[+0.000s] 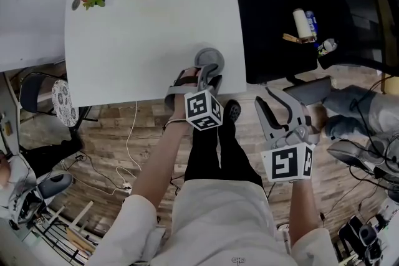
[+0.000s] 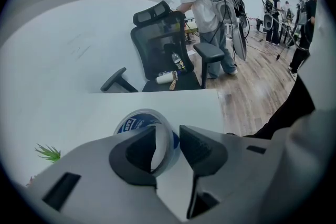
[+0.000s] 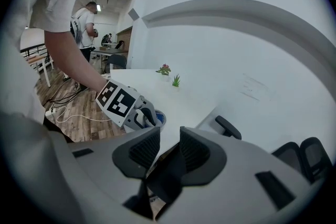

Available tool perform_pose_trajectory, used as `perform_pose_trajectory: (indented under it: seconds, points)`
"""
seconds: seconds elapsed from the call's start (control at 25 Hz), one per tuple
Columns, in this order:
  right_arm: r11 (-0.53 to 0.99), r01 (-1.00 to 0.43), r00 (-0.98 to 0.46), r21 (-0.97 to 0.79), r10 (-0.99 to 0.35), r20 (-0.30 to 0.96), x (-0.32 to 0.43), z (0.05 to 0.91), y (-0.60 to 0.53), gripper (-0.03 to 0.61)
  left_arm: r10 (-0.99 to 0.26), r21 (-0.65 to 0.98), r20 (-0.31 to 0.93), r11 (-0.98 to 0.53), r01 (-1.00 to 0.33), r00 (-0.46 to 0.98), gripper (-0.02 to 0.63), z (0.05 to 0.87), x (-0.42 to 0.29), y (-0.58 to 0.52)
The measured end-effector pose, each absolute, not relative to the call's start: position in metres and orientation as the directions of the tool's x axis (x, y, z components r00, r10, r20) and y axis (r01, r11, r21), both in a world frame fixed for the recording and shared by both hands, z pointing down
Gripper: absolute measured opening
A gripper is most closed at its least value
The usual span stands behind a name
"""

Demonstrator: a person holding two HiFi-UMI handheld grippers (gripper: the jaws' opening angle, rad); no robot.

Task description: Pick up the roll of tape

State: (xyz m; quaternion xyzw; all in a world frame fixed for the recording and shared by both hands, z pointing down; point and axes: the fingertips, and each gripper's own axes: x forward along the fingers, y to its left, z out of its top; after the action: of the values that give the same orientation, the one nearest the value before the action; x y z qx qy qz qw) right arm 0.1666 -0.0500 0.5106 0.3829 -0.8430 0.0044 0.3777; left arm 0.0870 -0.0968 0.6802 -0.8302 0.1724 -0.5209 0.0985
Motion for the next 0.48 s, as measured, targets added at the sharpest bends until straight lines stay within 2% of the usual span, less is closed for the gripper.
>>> perform_pose_trajectory:
  seconds: [0.48]
  points:
    - [0.713,-0.65,-0.428,0.265,-0.631,0.647,0.1593,0.5137,-0.0477,0.121,-0.406,-0.372,0.827,-0.914,-0.163,0.389,0.107,0.68,0.0873,-0.092]
